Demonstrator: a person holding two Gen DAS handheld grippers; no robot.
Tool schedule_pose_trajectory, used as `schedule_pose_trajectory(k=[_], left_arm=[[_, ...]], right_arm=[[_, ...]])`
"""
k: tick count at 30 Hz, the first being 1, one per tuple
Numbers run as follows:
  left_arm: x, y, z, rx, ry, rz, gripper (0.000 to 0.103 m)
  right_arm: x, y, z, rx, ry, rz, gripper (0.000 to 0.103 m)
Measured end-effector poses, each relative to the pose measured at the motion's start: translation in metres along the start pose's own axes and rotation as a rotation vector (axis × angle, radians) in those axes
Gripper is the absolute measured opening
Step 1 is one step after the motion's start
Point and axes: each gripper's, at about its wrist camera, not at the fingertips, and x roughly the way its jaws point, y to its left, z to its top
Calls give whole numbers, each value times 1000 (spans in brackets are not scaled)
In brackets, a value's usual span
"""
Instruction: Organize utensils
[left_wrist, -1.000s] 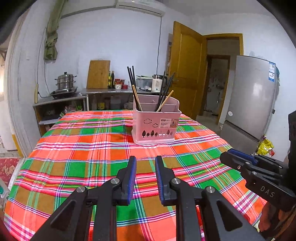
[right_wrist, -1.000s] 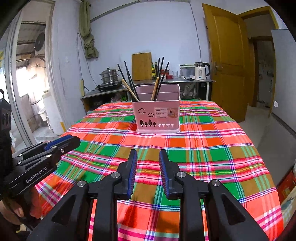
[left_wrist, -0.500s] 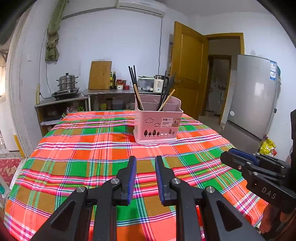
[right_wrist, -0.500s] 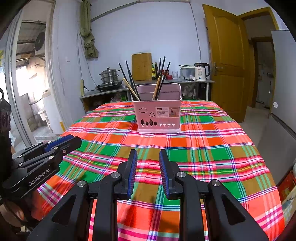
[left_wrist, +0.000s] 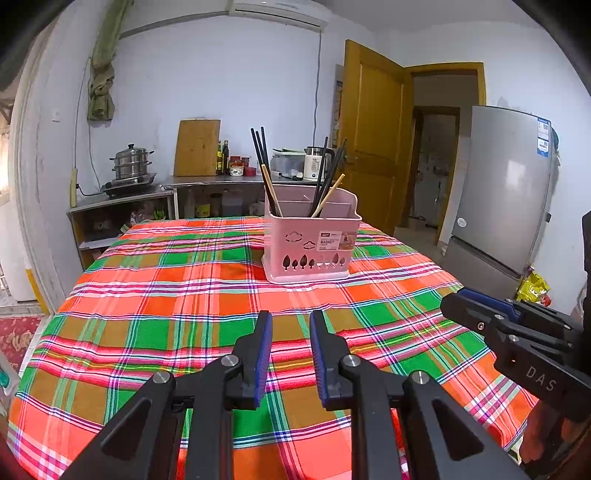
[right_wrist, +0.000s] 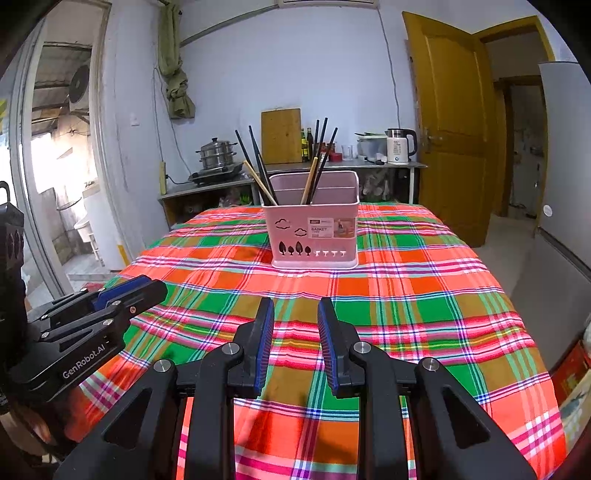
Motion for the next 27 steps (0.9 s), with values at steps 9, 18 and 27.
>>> schedule_pose_trajectory(k=[9, 18, 27], left_arm=[[1, 0, -1, 1, 7, 1, 20], [2, 0, -4, 1, 21, 0, 20], [2, 1, -4, 0, 27, -2, 20]], right_arm=[[-1, 1, 0, 5, 0, 0, 25], [0, 4, -1, 2, 9, 2, 25], [1, 5, 0, 2, 11, 1, 25]])
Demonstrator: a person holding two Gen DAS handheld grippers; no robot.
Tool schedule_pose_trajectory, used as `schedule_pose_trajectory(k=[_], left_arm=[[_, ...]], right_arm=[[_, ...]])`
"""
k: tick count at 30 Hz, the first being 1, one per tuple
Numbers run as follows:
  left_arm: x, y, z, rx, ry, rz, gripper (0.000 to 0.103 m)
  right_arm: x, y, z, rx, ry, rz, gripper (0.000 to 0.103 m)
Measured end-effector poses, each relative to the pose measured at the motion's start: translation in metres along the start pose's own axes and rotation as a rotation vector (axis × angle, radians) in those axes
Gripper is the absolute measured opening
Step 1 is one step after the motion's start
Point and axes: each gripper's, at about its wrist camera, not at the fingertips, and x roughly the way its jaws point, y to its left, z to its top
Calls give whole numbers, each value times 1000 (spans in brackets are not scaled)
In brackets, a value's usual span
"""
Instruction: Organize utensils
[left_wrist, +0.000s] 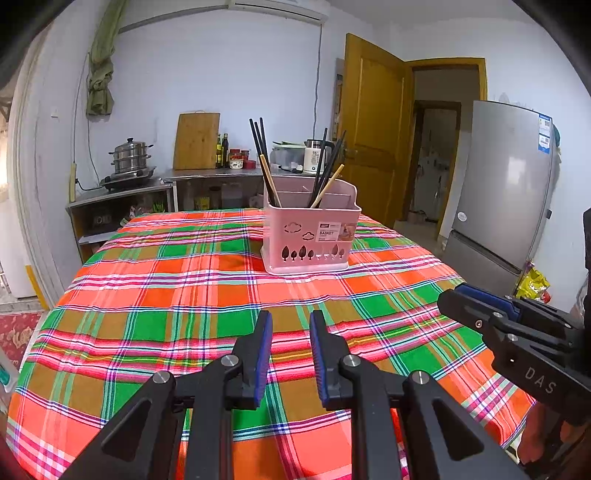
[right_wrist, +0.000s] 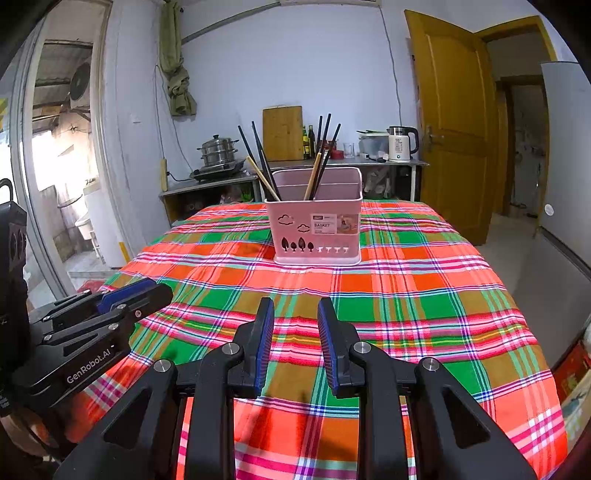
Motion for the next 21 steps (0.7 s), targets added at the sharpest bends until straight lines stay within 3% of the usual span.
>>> schedule_pose_trajectory(k=[21], left_arm=[[2, -1, -3, -11, 20, -8, 20]], right_arm=[[2, -1, -1, -2, 1, 0, 25]])
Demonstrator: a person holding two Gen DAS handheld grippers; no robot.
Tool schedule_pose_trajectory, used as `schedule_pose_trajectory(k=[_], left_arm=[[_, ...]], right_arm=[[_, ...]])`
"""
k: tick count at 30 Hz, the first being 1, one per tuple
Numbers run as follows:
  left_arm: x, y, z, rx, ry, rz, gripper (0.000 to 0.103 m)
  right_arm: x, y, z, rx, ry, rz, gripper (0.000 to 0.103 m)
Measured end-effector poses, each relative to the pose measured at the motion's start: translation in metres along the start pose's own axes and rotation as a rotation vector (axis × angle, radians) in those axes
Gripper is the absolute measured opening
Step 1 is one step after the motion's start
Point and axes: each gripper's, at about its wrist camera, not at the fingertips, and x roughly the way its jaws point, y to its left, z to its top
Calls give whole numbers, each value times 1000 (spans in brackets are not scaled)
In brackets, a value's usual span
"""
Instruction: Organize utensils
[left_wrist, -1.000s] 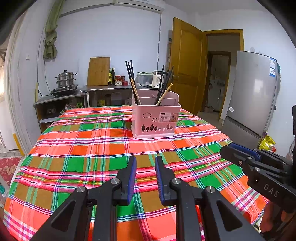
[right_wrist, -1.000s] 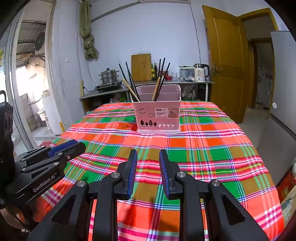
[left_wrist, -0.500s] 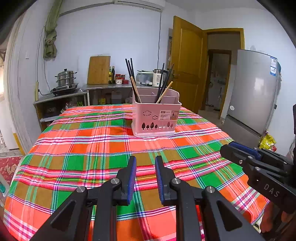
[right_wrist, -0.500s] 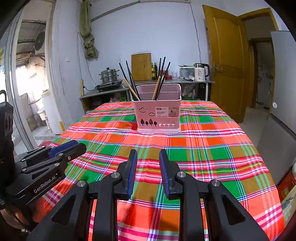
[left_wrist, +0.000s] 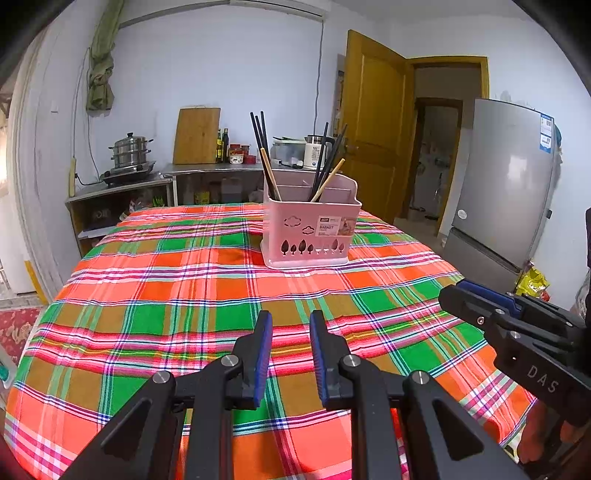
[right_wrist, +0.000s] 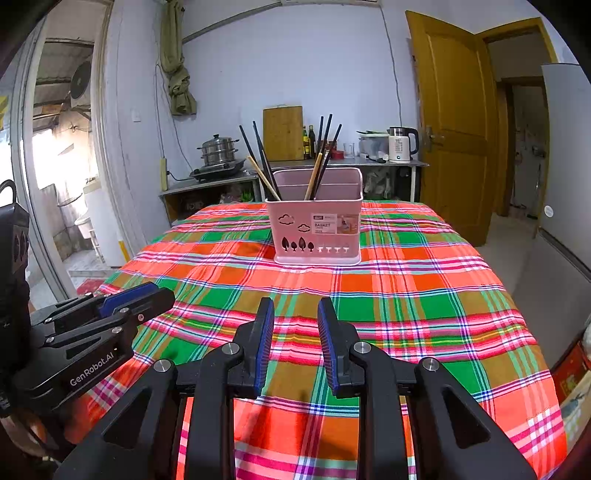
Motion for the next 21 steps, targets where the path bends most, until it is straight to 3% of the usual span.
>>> schedule_pose_trajectory(k=[21], left_arm=[[-3, -10, -5, 51, 4, 26, 20]], right_arm=[[1, 0, -3, -5, 6, -2, 25]])
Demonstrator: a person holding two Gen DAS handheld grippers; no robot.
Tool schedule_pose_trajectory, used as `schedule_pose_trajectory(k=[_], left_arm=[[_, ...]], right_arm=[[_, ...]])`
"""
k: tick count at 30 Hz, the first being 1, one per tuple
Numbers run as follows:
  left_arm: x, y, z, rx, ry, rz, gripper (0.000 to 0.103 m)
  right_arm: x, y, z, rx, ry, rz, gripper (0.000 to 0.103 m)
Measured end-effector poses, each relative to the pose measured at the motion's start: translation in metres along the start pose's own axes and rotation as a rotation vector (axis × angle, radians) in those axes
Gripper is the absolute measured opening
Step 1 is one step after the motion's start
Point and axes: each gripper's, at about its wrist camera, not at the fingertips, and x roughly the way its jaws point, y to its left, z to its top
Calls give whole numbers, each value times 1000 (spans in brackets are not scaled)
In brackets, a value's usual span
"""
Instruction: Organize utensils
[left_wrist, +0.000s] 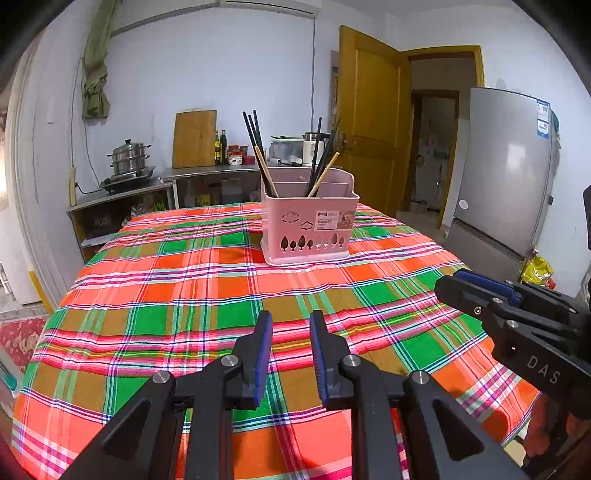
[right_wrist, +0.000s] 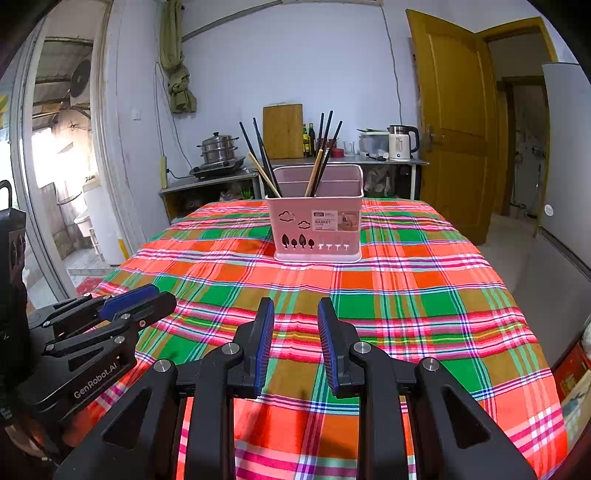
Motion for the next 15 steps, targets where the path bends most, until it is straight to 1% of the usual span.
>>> schedule_pose_trajectory(k=[15], left_arm=[[1, 2, 0, -6, 8, 10, 20]], right_arm=[[4, 4, -1, -8, 8, -4, 25]])
